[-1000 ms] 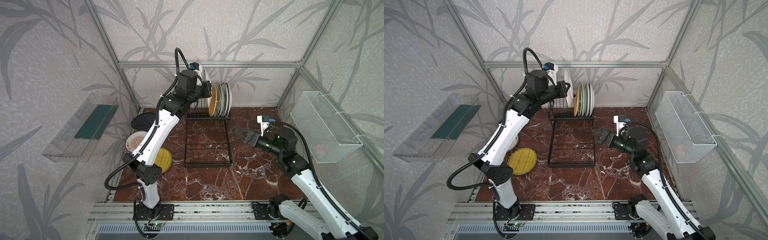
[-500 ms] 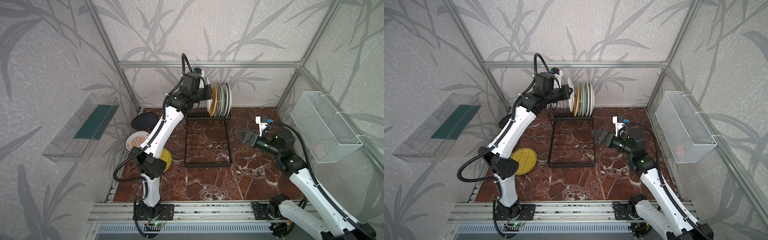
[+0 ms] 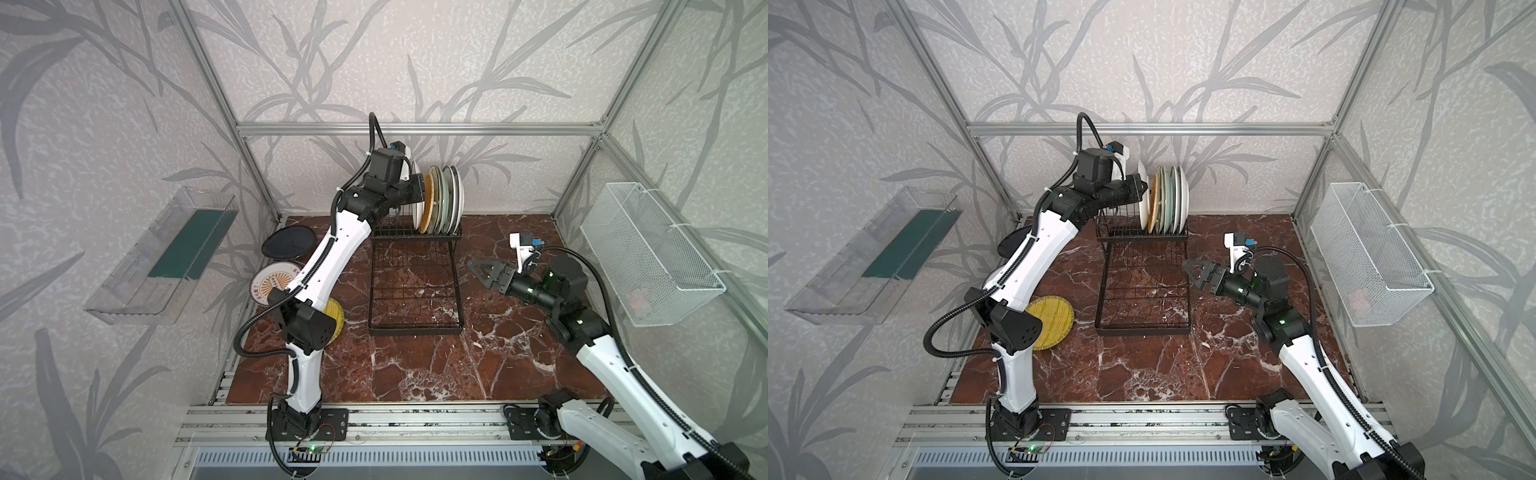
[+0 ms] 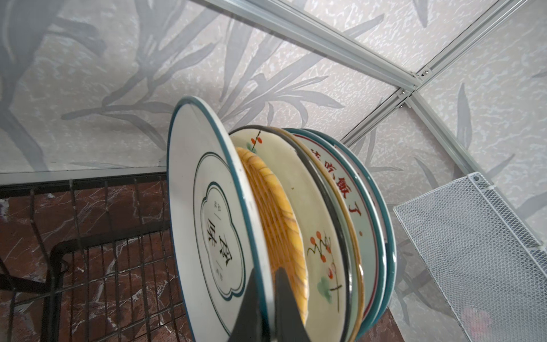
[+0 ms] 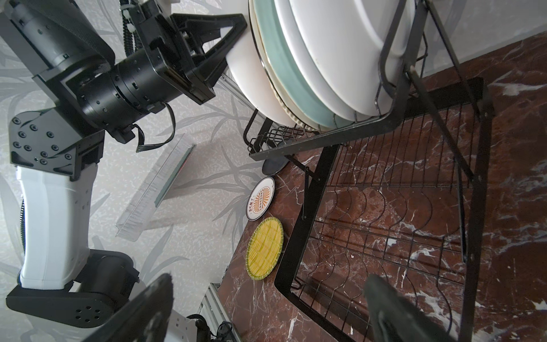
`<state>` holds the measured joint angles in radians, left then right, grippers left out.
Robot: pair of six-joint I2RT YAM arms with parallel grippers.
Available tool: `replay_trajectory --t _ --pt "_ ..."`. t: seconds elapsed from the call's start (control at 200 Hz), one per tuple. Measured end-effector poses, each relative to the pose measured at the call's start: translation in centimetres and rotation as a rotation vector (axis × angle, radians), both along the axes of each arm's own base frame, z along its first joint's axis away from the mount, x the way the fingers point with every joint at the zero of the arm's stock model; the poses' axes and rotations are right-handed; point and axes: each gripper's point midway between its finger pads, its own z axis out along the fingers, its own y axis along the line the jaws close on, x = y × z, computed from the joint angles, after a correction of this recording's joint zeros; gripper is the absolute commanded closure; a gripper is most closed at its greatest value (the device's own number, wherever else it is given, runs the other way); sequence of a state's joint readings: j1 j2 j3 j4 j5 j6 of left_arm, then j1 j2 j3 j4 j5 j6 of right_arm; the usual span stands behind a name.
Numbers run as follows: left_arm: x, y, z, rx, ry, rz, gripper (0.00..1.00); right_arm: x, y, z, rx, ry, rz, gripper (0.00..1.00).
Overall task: Load plates into a dish rack
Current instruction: Place the plate on the dish rack.
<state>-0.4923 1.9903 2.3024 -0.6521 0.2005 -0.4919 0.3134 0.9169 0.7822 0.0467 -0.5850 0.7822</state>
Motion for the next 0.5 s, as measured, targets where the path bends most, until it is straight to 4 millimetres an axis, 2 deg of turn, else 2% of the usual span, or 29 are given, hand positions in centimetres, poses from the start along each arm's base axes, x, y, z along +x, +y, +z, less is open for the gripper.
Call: replay_trajectory --t 0.385,0.505 --pt "-0.28 0.09 -0.74 0.053 0.0 -0.032 1.0 0.02 0.0 -0.76 0.004 0.023 -0.002 0.01" --pt "-0.34 0.03 -0.75 0.055 -0.001 -0.039 0.92 0.02 0.0 -0.97 0.005 0.029 -0.003 0.01"
